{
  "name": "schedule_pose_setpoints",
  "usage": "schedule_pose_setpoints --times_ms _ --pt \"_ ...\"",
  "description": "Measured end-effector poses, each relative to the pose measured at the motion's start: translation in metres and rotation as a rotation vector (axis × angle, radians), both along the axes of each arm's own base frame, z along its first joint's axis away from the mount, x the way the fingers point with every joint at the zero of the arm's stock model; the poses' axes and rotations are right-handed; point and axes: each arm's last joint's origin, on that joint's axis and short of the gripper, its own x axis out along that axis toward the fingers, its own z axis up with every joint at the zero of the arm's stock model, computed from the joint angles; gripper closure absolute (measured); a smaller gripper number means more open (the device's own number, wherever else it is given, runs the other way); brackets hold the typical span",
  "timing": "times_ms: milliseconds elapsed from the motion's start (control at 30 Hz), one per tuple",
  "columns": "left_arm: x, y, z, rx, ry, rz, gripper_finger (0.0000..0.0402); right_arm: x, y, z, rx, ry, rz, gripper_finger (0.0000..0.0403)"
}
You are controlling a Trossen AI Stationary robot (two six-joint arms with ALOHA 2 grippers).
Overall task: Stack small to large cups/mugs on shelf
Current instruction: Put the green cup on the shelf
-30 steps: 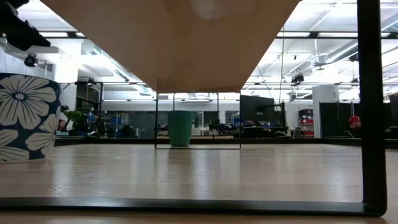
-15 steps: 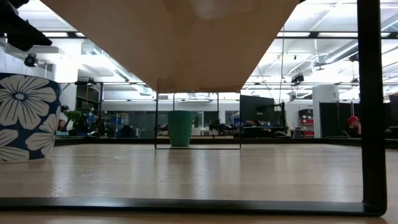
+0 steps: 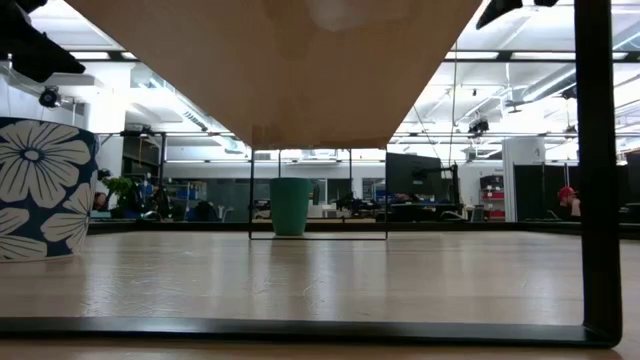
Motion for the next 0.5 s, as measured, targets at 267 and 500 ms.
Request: schedule_pose_setpoints --times_ms 267,500 --pt "0.001 0.002 0.002 0.022 -0.037 0.082 0.0272 0.01 -0.023 -0.003 -0.015 0.106 -0.063 0.0285" --pt "0.002 0.004 0.004 0.037 -0.078 0.195 0.0272 0.017 -0.047 0.0 0.011 0.179 -0.051 0.0287"
